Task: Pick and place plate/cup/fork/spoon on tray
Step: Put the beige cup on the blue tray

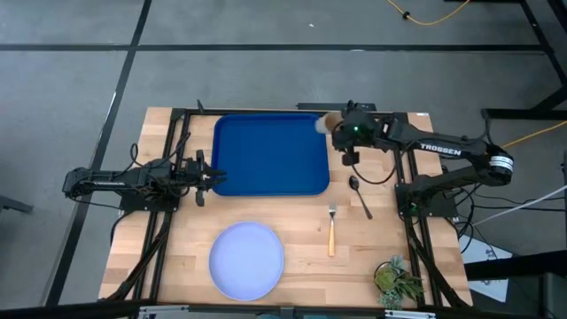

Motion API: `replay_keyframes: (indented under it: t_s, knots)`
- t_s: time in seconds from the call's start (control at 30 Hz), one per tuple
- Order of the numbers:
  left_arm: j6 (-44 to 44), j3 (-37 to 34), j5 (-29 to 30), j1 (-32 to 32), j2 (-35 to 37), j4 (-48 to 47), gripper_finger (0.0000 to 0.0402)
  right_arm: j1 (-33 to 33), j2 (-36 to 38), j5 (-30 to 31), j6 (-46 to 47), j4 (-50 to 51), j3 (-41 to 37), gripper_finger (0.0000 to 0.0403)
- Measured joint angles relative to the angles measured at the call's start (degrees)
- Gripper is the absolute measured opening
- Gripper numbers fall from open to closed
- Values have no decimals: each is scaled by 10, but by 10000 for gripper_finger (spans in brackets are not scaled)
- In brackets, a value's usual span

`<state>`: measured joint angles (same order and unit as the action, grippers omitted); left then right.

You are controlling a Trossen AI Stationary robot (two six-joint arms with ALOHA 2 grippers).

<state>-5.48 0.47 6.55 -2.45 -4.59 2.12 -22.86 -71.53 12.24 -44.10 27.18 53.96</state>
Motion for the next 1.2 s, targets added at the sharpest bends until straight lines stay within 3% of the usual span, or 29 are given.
replay_keyframes:
  t_s: [0.1,0.17,0.43,0.53,0.7,1.2]
  knots:
    - [0,0,0,0,0,0,79,2,-7,-66,7,-17,26,6]
    - [0,0,0,0,0,0,79,0,-22,-77,19,-27,38,6]
    - [0,0,0,0,0,0,79,-17,-173,-61,19,-25,106,6]
    - [0,0,0,0,0,0,79,-31,-241,-29,17,17,151,6]
    - [0,0,0,0,0,0,79,-57,-318,-31,16,100,217,9]
    - [0,0,0,0,0,0,79,-53,-322,-76,18,121,249,24]
